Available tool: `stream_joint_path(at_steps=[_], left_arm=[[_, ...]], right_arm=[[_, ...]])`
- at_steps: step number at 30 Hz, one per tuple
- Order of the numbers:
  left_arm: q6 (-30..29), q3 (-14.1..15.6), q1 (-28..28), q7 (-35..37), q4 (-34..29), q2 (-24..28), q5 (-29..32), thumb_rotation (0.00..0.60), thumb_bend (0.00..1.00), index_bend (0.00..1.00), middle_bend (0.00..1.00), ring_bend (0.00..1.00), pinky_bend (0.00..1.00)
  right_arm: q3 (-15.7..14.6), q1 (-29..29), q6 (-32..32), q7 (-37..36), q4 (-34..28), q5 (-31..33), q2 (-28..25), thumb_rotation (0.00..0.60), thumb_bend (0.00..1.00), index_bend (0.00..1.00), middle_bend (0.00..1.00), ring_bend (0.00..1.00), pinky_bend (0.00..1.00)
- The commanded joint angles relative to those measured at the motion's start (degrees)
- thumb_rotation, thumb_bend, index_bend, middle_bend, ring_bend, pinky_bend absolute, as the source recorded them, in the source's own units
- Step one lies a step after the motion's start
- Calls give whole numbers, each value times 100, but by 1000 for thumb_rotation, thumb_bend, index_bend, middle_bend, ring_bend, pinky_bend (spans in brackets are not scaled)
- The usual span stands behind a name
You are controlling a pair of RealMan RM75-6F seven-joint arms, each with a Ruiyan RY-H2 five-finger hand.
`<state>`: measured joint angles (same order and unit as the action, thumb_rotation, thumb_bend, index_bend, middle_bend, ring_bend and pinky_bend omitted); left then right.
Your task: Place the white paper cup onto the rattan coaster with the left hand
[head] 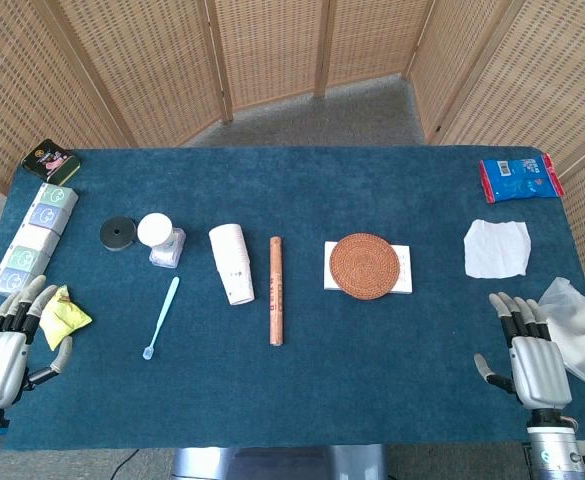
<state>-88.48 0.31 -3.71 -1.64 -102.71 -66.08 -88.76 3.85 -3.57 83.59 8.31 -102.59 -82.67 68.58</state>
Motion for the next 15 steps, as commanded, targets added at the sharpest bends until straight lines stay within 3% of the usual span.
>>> stream_joint_path(at_steps=[1,11,15], left_arm=[[90,2,-34,-9,8,-19,13,152,465,0,0,0,0],[313,-139,-207,99,-3,39,59,150,466,0,0,0,0],[620,-351,-491,503,65,146,138,205,467,0,0,0,0]], right_arm=[[7,2,5,-10,4,14,-1,600,352,31,0,0,0],[-42,51,46,-84,52,15,65,600,354,31,0,0,0],[-48,66,62,-65,37,31,96,600,353,32,0,0,0]])
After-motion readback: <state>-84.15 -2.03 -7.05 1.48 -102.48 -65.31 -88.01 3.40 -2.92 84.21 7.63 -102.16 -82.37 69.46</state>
